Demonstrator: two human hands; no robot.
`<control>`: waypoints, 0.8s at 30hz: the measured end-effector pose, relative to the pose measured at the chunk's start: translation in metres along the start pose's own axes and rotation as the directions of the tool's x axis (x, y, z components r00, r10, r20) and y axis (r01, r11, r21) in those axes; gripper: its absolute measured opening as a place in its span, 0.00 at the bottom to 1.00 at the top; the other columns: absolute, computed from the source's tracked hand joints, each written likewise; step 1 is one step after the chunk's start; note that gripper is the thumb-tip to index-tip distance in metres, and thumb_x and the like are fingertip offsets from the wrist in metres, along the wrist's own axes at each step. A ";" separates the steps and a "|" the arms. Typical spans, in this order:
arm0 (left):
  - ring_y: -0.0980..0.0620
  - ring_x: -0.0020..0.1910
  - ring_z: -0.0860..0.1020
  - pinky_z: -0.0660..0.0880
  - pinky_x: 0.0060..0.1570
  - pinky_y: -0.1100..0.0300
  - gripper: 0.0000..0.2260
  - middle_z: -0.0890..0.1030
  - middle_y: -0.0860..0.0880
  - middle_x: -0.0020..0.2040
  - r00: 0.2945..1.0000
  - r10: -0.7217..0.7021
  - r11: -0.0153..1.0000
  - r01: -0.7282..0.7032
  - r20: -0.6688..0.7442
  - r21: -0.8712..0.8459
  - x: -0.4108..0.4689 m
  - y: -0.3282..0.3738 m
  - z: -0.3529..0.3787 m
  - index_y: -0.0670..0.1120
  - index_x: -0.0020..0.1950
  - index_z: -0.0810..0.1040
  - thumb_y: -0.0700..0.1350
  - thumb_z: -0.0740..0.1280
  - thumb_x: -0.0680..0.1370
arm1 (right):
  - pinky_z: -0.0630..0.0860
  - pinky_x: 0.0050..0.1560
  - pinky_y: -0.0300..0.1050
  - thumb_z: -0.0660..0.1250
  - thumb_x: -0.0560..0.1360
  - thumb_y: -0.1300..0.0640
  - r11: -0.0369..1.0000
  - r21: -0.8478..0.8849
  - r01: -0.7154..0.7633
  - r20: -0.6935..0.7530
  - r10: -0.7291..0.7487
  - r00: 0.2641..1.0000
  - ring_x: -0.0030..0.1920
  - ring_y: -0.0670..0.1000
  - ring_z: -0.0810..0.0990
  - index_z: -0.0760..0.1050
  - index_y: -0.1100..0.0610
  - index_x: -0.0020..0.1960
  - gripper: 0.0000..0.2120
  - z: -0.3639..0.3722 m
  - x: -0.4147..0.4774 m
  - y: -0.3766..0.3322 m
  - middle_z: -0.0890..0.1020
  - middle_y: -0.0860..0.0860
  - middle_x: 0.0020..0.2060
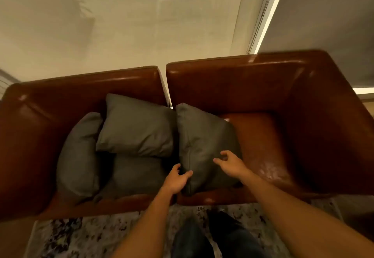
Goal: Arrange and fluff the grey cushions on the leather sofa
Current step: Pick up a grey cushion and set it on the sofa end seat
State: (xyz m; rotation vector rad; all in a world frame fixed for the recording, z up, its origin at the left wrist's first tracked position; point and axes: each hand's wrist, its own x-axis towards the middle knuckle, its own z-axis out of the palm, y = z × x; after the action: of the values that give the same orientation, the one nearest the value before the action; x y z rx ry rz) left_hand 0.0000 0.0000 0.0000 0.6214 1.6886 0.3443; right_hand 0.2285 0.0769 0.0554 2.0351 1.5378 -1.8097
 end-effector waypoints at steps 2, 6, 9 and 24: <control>0.44 0.71 0.75 0.73 0.71 0.47 0.37 0.72 0.44 0.75 0.999 -0.005 0.999 0.003 -0.038 -0.043 0.006 0.003 0.009 0.44 0.82 0.61 0.53 0.73 0.78 | 0.73 0.67 0.51 0.68 0.79 0.43 1.000 0.004 -0.027 -0.035 0.027 0.999 0.69 0.58 0.74 0.60 0.54 0.79 0.34 0.006 0.011 -0.004 0.72 0.55 0.73; 0.45 0.72 0.74 0.72 0.71 0.47 0.30 0.72 0.45 0.76 1.000 -0.015 0.996 0.013 -0.027 -0.085 -0.002 0.012 0.021 0.44 0.81 0.63 0.44 0.69 0.80 | 0.69 0.71 0.52 0.73 0.73 0.40 0.999 0.035 -0.034 -0.091 0.038 0.995 0.74 0.57 0.70 0.58 0.53 0.80 0.43 0.022 0.023 -0.008 0.70 0.54 0.75; 0.44 0.73 0.73 0.73 0.71 0.48 0.28 0.72 0.43 0.76 0.997 0.012 0.993 -0.003 0.071 -0.118 -0.007 0.022 0.027 0.43 0.81 0.63 0.36 0.64 0.81 | 0.67 0.73 0.56 0.74 0.70 0.37 0.997 0.039 -0.064 -0.153 0.069 0.986 0.76 0.59 0.66 0.54 0.51 0.82 0.49 0.025 0.019 -0.010 0.64 0.54 0.79; 0.43 0.71 0.73 0.72 0.68 0.49 0.26 0.76 0.47 0.72 0.702 0.328 -0.173 -0.613 0.631 0.771 0.015 0.192 0.016 0.54 0.75 0.72 0.45 0.65 0.76 | 0.65 0.72 0.66 0.80 0.68 0.49 0.951 -0.061 -0.302 -0.316 0.268 0.910 0.79 0.66 0.53 0.31 0.45 0.81 0.64 0.025 -0.015 0.021 0.43 0.53 0.83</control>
State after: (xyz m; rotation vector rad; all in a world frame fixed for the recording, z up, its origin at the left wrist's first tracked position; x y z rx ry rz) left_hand 0.0544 0.1624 0.0890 2.3834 1.0994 -0.5448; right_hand 0.2257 0.0420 0.0465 2.4205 1.2702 -1.3287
